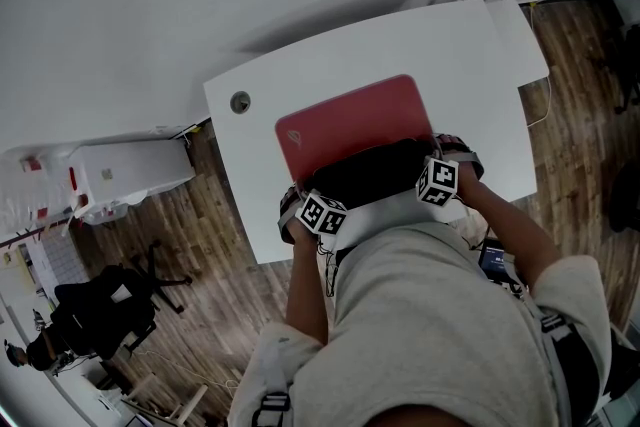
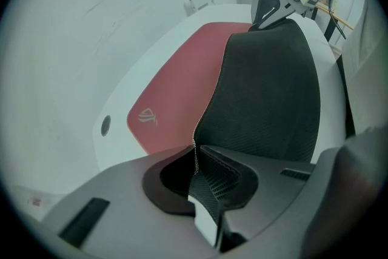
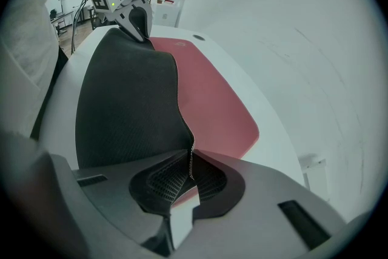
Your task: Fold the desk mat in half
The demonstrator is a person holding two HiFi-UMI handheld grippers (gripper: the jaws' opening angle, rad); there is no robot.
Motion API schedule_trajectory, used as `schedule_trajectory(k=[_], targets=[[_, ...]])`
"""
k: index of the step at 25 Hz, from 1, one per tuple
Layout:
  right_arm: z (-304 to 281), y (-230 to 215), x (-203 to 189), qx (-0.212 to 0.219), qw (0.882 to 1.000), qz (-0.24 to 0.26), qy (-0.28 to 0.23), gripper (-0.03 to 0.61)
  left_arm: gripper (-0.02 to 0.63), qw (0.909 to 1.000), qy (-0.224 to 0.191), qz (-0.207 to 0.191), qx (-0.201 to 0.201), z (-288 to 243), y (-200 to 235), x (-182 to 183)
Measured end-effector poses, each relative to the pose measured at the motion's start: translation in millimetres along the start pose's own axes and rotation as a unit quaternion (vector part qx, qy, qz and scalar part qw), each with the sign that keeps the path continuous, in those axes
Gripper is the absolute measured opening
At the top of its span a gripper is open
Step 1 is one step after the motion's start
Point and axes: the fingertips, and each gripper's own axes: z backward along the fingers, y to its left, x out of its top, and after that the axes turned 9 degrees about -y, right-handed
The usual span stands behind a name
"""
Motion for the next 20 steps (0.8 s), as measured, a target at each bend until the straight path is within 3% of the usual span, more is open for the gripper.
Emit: schedule_trajectory(k=[20], targets=[[-9,-16,4,-0.008,1.000,0.008,0.000,0.051,0.029,0.9999,-0.005,-0.005,0.009,-8,12,7]])
